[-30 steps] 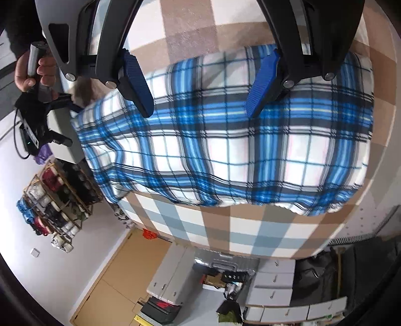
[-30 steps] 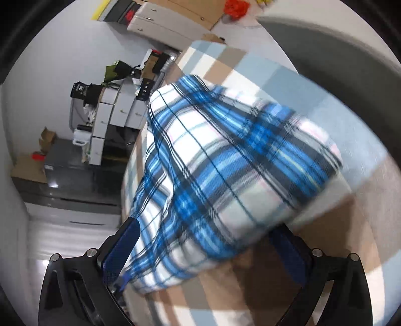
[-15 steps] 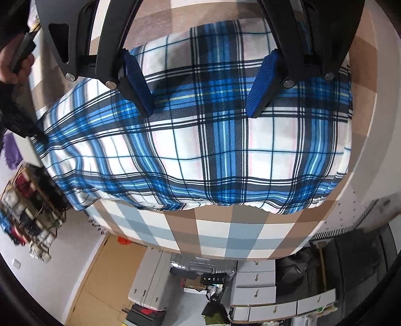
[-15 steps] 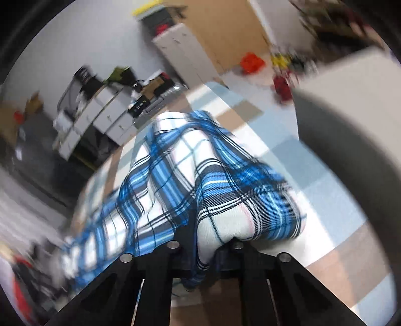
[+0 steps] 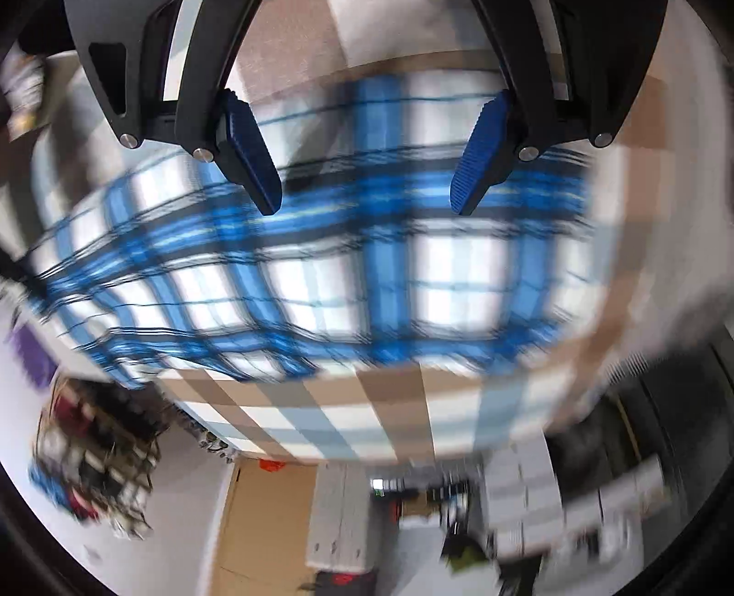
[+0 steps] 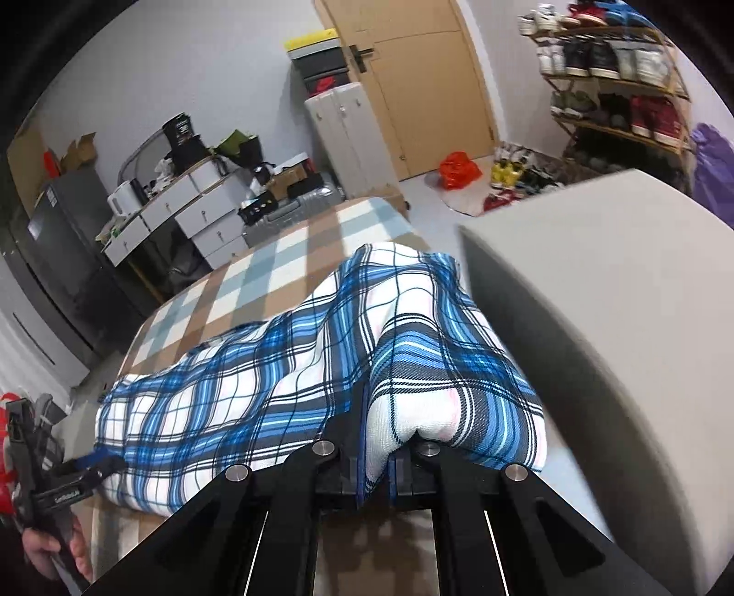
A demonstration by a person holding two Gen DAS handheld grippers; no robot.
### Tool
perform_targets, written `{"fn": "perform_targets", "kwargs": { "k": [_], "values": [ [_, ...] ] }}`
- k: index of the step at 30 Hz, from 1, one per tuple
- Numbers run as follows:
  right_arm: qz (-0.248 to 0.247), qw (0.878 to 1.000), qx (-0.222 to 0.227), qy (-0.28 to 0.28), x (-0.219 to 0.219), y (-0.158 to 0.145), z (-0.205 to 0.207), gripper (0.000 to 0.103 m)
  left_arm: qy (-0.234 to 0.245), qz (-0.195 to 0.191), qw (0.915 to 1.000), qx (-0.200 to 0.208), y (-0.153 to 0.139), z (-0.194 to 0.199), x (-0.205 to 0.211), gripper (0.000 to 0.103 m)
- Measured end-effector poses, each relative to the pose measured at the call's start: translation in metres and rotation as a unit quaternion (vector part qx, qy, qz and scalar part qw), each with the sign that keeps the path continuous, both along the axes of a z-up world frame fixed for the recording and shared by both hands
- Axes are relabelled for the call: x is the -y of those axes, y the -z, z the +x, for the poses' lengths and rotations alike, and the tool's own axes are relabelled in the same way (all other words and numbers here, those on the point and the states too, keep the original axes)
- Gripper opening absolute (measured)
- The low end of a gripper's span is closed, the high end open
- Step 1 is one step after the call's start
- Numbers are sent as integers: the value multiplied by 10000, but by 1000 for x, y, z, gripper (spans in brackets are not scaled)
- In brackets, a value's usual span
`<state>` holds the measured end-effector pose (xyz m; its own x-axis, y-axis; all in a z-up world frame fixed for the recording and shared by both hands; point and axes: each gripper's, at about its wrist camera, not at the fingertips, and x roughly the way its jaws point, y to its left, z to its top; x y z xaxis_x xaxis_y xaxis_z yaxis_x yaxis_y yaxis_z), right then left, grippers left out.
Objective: Fold large clothes
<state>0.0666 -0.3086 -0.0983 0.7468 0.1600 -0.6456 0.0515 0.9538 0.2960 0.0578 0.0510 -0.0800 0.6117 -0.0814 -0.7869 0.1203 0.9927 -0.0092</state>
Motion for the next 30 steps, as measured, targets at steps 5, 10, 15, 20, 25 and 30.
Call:
{"fn": "perform_targets", "kwargs": {
  "k": [5,10,15,20,25,30],
  "values": [
    [-627,9977,191,164,19,-18,-30,6,502,57,9987,-48,3,-12,30,72],
    [-997,9941,369,193,25,-43,-46,6,550,743,9952,-308,27,-8,67,72],
    [-2041,9757,751,-263,-27,-76,-49,6,767,106,9945,-698,30,-2,76,72],
    [-3047,9376,1147,-1218,-120,-104,-47,6,1132,-362,9869,-1091,22,-4,62,72],
    [-3678,8902,1251,-2380,-225,-88,-49,6,674,-1146,9858,-1024,-13,-7,-13,72],
    [-3681,8710,1053,-3079,-301,-39,-46,6,30,-937,9922,-819,-22,-13,-97,72]
  ]
}}
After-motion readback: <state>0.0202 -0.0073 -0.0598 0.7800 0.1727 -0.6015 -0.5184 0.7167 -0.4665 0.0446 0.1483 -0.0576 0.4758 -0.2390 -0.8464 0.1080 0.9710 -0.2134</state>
